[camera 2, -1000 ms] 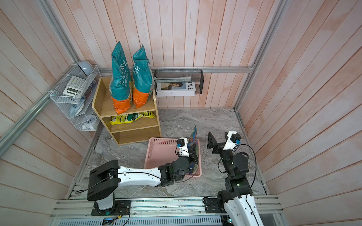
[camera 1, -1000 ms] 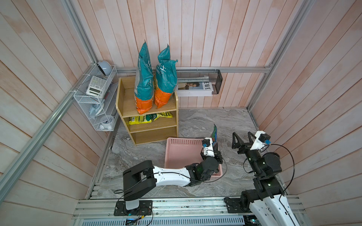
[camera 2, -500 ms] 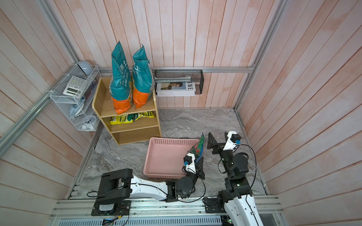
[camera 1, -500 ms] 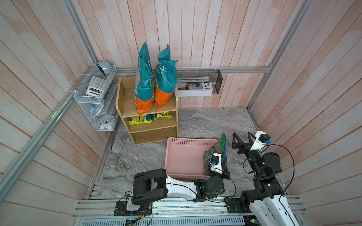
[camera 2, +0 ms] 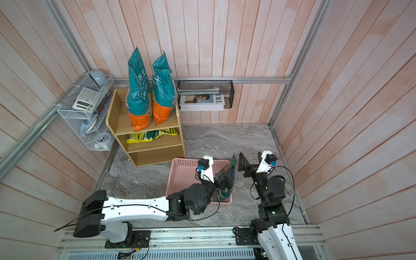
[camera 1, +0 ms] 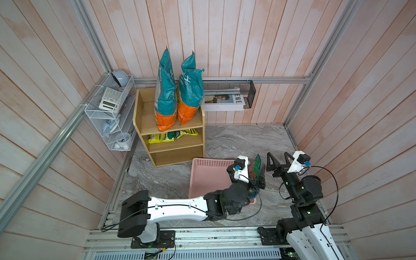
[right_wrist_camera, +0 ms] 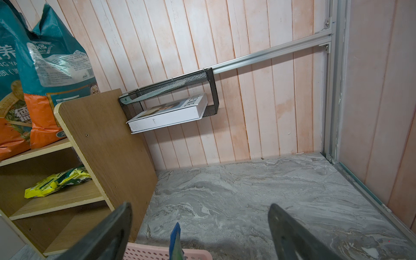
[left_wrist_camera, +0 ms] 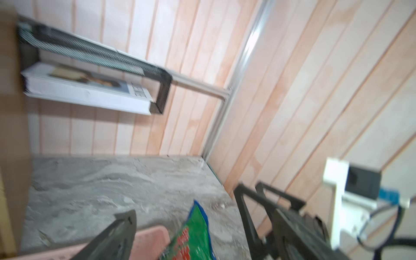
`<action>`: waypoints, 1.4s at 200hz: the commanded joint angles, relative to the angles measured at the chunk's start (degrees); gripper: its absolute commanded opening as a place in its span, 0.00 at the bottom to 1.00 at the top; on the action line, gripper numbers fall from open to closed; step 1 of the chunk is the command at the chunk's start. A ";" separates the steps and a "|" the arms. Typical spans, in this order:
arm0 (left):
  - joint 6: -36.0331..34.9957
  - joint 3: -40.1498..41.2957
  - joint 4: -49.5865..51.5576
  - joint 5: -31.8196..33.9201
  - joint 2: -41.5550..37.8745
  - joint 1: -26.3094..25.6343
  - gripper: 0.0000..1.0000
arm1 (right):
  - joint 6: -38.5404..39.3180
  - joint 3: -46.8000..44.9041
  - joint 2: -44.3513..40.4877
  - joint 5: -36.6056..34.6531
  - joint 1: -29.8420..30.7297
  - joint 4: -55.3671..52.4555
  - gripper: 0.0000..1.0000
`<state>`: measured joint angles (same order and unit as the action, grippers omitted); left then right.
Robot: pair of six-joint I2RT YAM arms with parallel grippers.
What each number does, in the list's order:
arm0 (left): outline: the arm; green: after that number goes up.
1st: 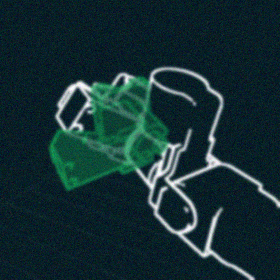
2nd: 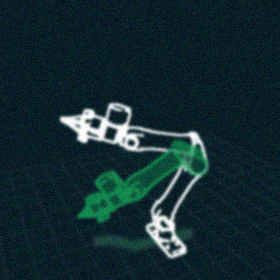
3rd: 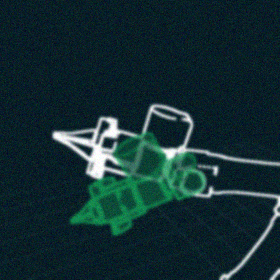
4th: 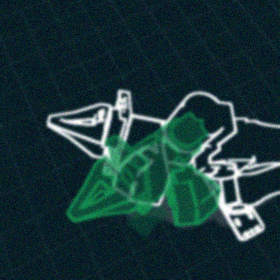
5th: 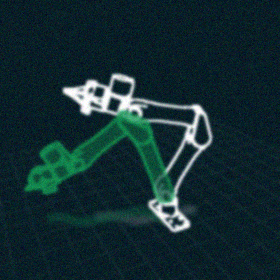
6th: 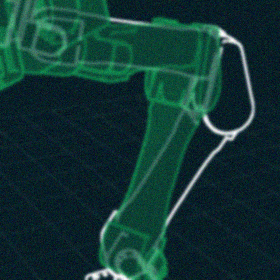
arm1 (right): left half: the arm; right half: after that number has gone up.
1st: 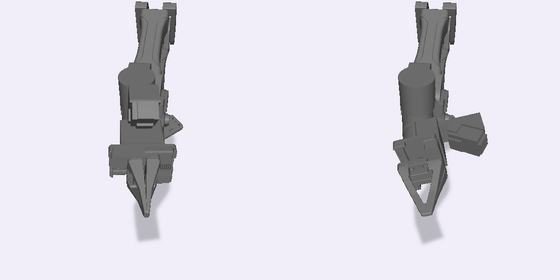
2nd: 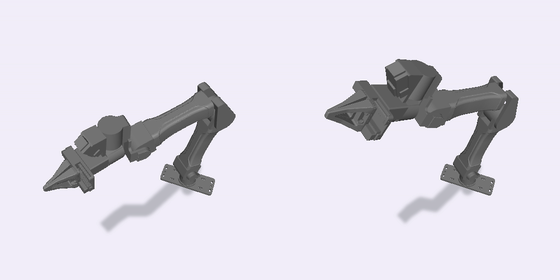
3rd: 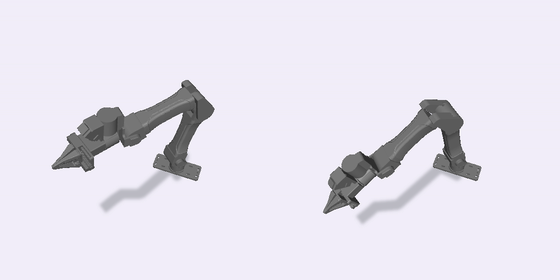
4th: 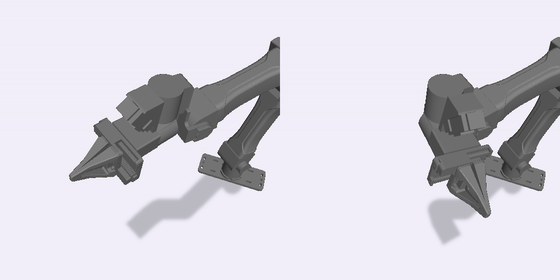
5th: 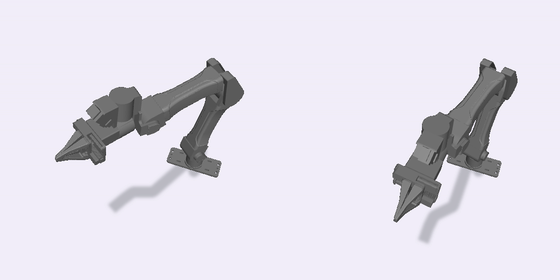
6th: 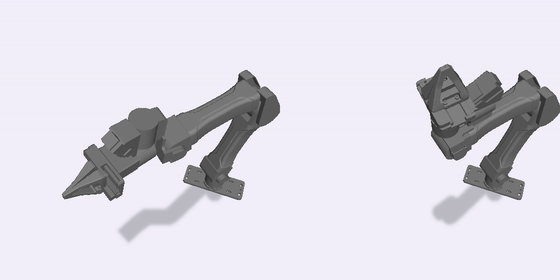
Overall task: Take down the fertilizer bag from the shelf
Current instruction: Place the fertilizer bag in the storage box, then pick up the fertilizer bag from the shelf.
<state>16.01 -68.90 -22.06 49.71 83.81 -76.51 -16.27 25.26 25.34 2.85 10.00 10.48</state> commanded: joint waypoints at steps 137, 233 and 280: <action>-34.64 -11.82 16.96 17.44 -18.29 25.46 1.00 | -0.25 -0.38 0.51 1.10 0.10 1.12 0.98; -30.36 -32.74 37.27 2.36 -6.42 40.73 1.00 | -0.08 -0.35 0.16 1.14 0.07 0.86 0.98; -27.33 -40.96 43.31 -1.85 0.15 45.16 1.00 | -0.03 -0.38 -0.03 1.01 0.06 0.77 0.98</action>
<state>-13.74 -106.45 15.79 51.31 81.23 -33.45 -16.29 25.21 25.98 3.31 10.00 10.63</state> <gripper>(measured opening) 0.998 0.981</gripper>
